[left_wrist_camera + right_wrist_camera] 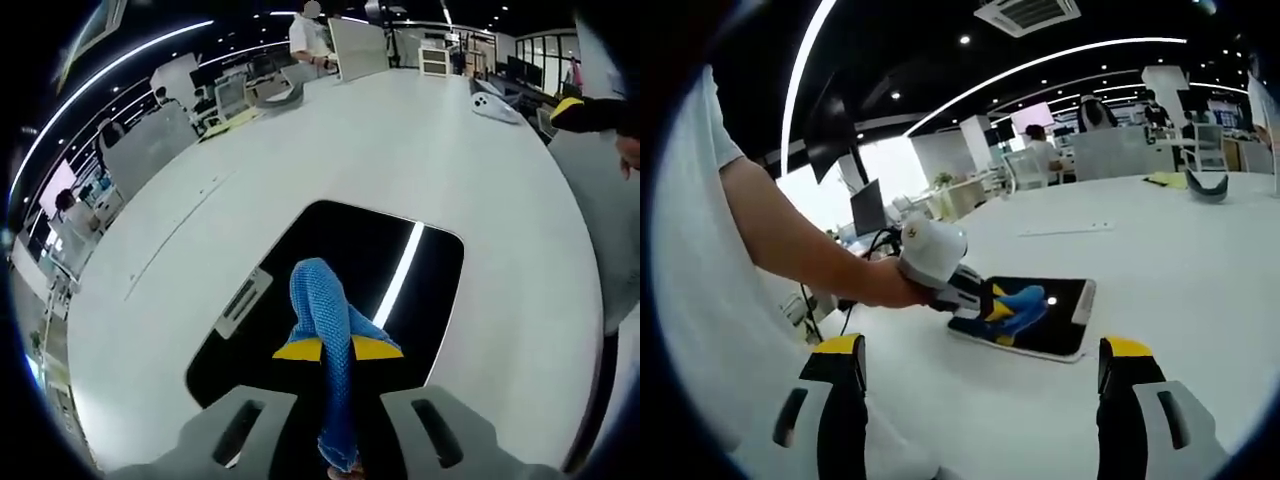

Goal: Wipe the mirror surface with the cleaning cloth until all visible marks leave the cleaned area.

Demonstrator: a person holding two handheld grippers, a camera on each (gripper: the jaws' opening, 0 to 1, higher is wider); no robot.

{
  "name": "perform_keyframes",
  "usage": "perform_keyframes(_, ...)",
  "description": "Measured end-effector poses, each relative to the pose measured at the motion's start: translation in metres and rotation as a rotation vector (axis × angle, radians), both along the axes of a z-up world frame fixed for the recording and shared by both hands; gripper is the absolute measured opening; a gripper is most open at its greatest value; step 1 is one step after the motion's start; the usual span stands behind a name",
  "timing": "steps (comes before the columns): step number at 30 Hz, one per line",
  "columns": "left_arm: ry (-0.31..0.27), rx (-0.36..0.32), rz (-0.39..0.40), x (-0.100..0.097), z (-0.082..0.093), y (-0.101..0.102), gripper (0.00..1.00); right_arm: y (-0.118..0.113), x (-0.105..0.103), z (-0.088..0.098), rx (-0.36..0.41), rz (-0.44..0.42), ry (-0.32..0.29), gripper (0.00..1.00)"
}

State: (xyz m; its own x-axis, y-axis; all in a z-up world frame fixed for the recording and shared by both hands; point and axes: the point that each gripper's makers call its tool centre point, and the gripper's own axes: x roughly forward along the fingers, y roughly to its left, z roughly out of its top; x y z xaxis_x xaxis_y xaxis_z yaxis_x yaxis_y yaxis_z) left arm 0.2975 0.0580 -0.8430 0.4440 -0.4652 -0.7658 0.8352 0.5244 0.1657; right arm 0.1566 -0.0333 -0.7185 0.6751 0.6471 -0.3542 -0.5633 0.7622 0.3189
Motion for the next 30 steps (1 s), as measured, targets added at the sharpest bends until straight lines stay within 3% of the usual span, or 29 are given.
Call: perform_keyframes(30, 0.014, -0.018, -0.063, -0.005, 0.0, -0.038, 0.06, -0.008, 0.001, 0.0, -0.01, -0.035, -0.004, 1.0)
